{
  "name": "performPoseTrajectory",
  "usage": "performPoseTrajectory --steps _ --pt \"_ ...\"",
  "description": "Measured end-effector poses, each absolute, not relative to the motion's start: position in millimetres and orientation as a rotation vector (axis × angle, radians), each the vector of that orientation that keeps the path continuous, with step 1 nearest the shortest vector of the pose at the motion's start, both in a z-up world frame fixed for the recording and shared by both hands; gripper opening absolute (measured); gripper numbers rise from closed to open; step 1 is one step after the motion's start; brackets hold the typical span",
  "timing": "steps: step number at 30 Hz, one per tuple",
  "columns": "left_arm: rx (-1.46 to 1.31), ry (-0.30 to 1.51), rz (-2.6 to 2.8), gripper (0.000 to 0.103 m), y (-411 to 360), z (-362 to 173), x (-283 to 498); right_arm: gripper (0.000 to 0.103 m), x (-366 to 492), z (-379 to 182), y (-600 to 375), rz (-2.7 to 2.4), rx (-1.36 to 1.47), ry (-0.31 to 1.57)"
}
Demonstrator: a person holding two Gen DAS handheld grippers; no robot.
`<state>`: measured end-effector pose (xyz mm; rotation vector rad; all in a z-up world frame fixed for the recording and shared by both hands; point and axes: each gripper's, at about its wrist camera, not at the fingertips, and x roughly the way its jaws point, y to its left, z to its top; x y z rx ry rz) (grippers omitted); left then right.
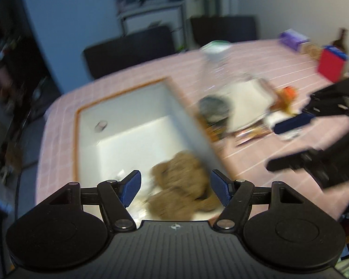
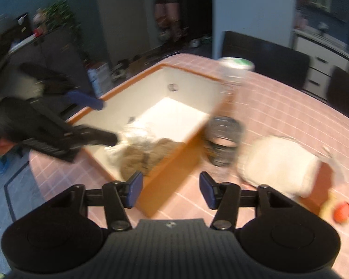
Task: Organize soft objects
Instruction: 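Grasp the white cloth bag with the left tool while the right tool grasps the yellow cloth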
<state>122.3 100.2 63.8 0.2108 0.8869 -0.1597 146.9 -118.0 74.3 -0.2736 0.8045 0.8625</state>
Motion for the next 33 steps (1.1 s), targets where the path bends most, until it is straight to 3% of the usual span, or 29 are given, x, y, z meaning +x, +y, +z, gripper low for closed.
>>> performPoseTrajectory --steps 2,8,12,16,22,30,33 --pt "0.228 0.828 -0.226 0.08 81 72 112 0.065 156 75 -144 0.792 -0.254 0.786" --pt "0.34 0.725 -0.43 0.08 8 72 108 0.066 193 60 -224 0.571 -0.169 0.823" --pt "0.447 0.72 -0.487 0.08 -42 51 132 0.066 220 40 -260 0.498 -0.112 0.891" --pt "0.509 0.722 -0.502 0.084 -82 25 162 0.075 243 21 -280 0.444 -0.106 0.937" --pt "0.578 0.748 -0.472 0.087 -121 -9 207 0.074 281 -4 -289 0.452 -0.071 0.988" --pt "0.721 0.788 -0.396 0.088 -142 -55 250 0.054 314 -35 -275 0.519 -0.048 1.056" --pt "0.705 0.792 -0.381 0.088 -139 -57 258 0.039 318 -43 -275 0.534 -0.054 1.067"
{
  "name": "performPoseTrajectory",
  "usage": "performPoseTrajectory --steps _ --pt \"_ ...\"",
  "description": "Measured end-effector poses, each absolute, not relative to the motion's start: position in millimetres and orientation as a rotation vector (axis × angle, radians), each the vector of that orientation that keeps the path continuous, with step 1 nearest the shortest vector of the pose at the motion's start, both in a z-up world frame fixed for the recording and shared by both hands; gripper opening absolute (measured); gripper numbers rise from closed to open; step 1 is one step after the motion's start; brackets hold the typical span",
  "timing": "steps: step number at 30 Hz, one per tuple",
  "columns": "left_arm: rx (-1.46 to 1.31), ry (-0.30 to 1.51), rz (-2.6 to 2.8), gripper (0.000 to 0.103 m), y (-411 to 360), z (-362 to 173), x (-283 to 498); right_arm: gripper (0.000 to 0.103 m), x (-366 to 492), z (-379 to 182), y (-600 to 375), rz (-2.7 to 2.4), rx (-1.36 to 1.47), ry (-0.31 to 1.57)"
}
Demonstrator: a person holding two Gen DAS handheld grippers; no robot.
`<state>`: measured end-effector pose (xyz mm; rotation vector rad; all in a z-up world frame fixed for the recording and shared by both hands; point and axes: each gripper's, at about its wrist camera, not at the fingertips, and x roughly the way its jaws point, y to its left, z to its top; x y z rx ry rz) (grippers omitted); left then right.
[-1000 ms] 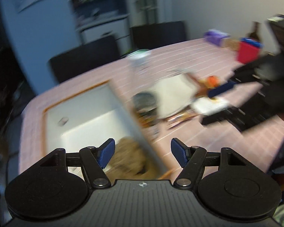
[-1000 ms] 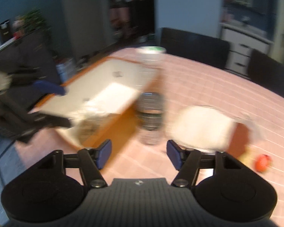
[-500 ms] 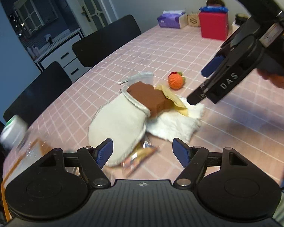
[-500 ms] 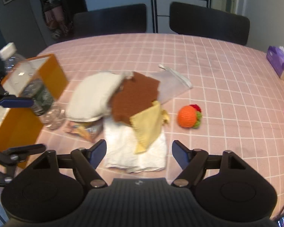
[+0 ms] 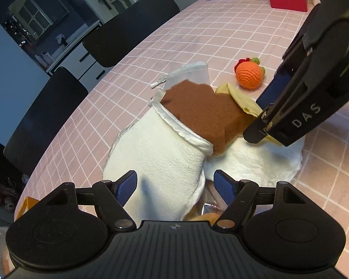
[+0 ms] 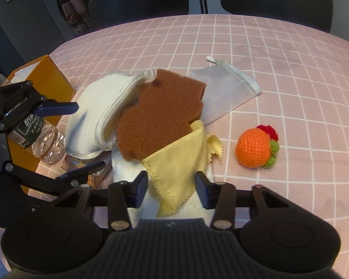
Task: Organize soft objects
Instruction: 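Grasp the white cloth bag with the left tool while the right tool grasps the yellow cloth, then lift the white cloth bag with the left tool while the right tool lifts the yellow cloth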
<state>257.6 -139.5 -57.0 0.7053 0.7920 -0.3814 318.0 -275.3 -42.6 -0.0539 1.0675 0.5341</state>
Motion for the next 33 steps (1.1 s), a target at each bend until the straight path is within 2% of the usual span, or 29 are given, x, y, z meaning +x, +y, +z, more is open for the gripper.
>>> performPoseTrajectory --steps 3,5,7,9,12,15,31,33 --pt "0.715 0.797 -0.384 0.086 -142 -58 261 0.021 318 -44 -278 0.542 -0.056 1.072" --pt "0.728 0.801 -0.385 0.077 -147 -60 262 0.008 315 -43 -280 0.54 -0.07 1.069" --pt "0.735 0.806 -0.387 0.065 -150 -61 263 0.004 312 -39 -282 0.538 -0.085 1.065" --pt "0.743 0.809 -0.385 0.045 -150 -61 263 0.001 309 -34 -283 0.528 -0.103 1.058" --pt "0.765 0.803 -0.374 0.028 -150 -59 260 0.001 306 -27 -284 0.509 -0.126 1.048" --pt "0.729 0.8 -0.365 0.02 -146 -50 258 0.0 299 -17 -285 0.493 -0.148 1.03" --pt "0.668 0.647 -0.317 0.015 -128 33 197 0.0 234 61 -270 0.477 -0.293 0.888" --pt "0.649 0.633 -0.34 0.014 -125 43 182 0.009 233 57 -265 0.461 -0.298 0.894"
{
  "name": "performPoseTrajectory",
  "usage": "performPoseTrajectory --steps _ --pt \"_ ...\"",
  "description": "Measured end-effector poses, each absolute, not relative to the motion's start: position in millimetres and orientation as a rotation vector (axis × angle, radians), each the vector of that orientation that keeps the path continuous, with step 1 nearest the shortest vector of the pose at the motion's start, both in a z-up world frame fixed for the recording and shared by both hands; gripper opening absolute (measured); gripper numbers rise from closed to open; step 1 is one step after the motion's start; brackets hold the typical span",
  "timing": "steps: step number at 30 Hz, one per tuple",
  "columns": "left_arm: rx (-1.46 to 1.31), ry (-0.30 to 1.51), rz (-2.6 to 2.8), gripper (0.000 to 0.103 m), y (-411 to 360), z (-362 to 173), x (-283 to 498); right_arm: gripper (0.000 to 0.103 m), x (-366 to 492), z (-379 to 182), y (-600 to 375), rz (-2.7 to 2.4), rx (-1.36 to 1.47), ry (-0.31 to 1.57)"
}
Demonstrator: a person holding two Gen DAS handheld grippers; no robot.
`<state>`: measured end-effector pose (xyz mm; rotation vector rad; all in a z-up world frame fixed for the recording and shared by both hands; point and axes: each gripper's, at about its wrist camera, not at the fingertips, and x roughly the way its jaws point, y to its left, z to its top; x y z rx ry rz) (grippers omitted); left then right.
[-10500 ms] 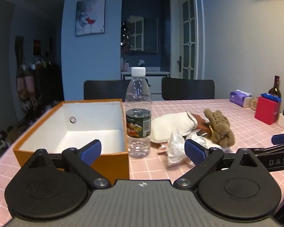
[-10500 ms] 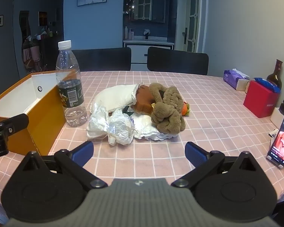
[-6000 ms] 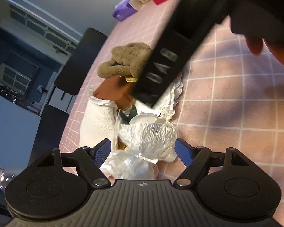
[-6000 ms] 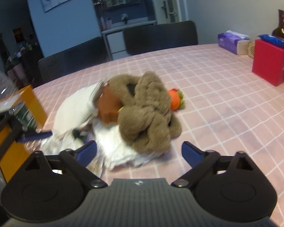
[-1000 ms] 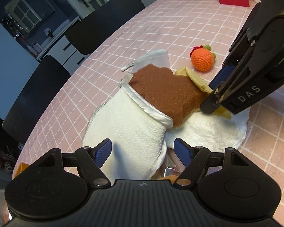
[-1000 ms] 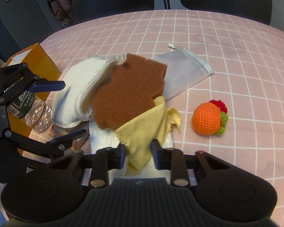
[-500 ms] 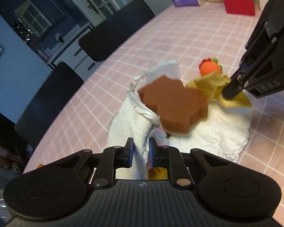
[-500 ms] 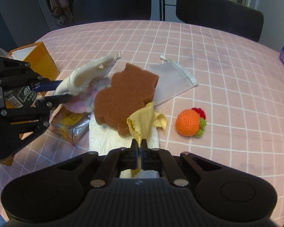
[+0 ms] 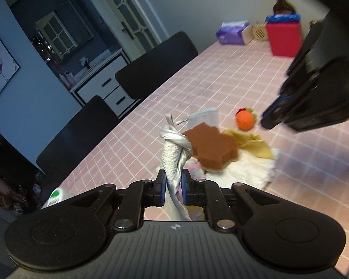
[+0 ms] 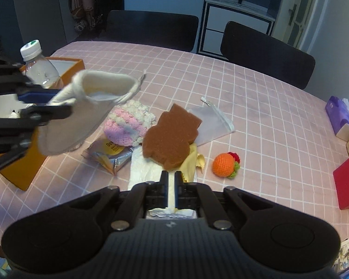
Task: Organize soft objects
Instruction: 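Lift the white cloth bag with the left tool while the right tool lifts the yellow cloth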
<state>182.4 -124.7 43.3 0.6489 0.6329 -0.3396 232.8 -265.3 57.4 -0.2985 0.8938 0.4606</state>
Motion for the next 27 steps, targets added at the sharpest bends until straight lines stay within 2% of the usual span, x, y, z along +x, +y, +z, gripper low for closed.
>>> performPoseTrajectory --steps 2,4,12,17,19,20,21,23,24,27 --pt "0.631 0.626 -0.358 0.013 -121 50 171 0.043 240 44 -261 0.433 -0.301 0.915" --pt "0.626 0.623 -0.35 0.007 -120 52 164 0.043 252 27 -259 0.399 -0.301 0.935" --pt "0.565 0.712 -0.35 0.005 -111 27 182 0.041 290 -13 -257 0.366 -0.29 0.985" --pt "0.491 0.819 -0.417 0.013 -103 6 198 0.039 295 -19 -256 0.382 -0.29 0.985" --pt "0.483 0.847 -0.433 0.027 -102 -4 199 0.037 298 -22 -257 0.382 -0.291 0.988" --pt "0.494 0.86 -0.438 0.04 -104 -8 199 0.033 300 -24 -257 0.383 -0.288 0.994" --pt "0.506 0.873 -0.443 0.048 -106 -13 198 0.029 302 -27 -258 0.381 -0.285 0.999" --pt "0.537 0.882 -0.426 0.054 -109 -23 197 0.012 305 -32 -260 0.376 -0.276 1.011" --pt "0.562 0.877 -0.415 0.059 -111 -28 197 0.007 306 -34 -262 0.373 -0.268 1.017" --pt "0.672 0.844 -0.356 0.075 -118 -41 194 0.001 305 -34 -268 0.362 -0.262 1.016"
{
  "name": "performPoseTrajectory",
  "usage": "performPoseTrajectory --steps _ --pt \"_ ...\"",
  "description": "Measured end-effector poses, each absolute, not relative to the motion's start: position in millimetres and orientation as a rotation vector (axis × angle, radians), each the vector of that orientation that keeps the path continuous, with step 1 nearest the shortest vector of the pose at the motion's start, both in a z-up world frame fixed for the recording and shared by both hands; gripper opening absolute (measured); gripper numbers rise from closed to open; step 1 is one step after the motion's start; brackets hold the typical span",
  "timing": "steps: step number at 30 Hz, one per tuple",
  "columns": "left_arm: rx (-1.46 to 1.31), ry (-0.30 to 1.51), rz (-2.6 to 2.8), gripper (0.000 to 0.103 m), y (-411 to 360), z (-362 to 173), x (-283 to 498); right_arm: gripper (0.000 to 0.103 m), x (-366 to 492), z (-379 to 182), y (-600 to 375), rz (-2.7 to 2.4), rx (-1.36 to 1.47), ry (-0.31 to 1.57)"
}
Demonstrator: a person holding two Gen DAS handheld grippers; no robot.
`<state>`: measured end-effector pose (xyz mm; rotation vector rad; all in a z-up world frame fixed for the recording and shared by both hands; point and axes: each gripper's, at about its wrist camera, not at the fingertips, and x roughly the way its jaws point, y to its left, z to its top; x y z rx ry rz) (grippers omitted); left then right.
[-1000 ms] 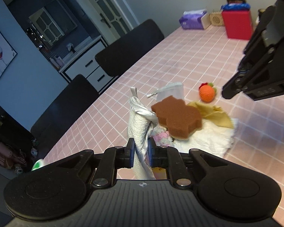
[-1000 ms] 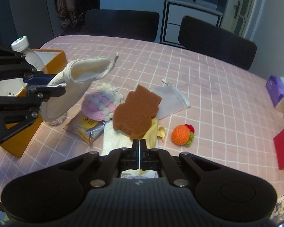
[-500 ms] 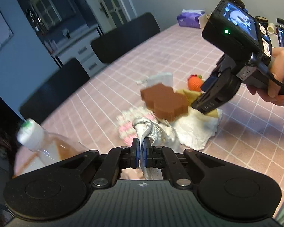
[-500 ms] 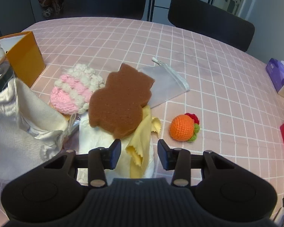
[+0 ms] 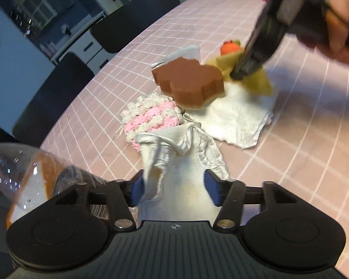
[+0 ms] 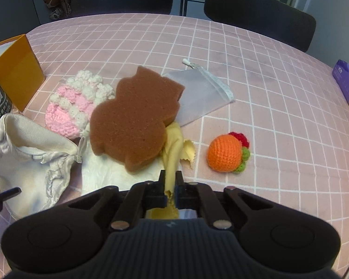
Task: Organize soft objects
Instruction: 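Lift the white cloth bag with the left tool while the right tool lifts the yellow cloth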
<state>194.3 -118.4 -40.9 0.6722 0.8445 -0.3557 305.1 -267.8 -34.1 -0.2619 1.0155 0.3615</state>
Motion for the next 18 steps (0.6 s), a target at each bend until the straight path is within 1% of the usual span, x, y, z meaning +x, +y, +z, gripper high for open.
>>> performPoseTrajectory --steps 1,3,7,13,14,18 --pt "0.704 0.835 -0.351 0.076 -120 -45 194 0.001 303 -32 -270 0.362 -0.259 1.014" --pt "0.734 0.827 -0.354 0.083 -122 -51 194 0.001 296 -24 -275 0.374 -0.233 1.016" --pt "0.698 0.845 -0.379 0.093 -123 -57 199 0.001 271 -7 -281 0.448 -0.177 1.024" --pt "0.662 0.875 -0.398 0.1 -130 -73 203 0.001 229 -6 -270 0.563 -0.189 1.045" --pt "0.655 0.882 -0.406 0.103 -130 -76 202 0.001 225 -10 -269 0.566 -0.197 1.05" --pt "0.624 0.907 -0.428 0.103 -131 -83 201 0.001 221 -24 -268 0.571 -0.193 1.083"
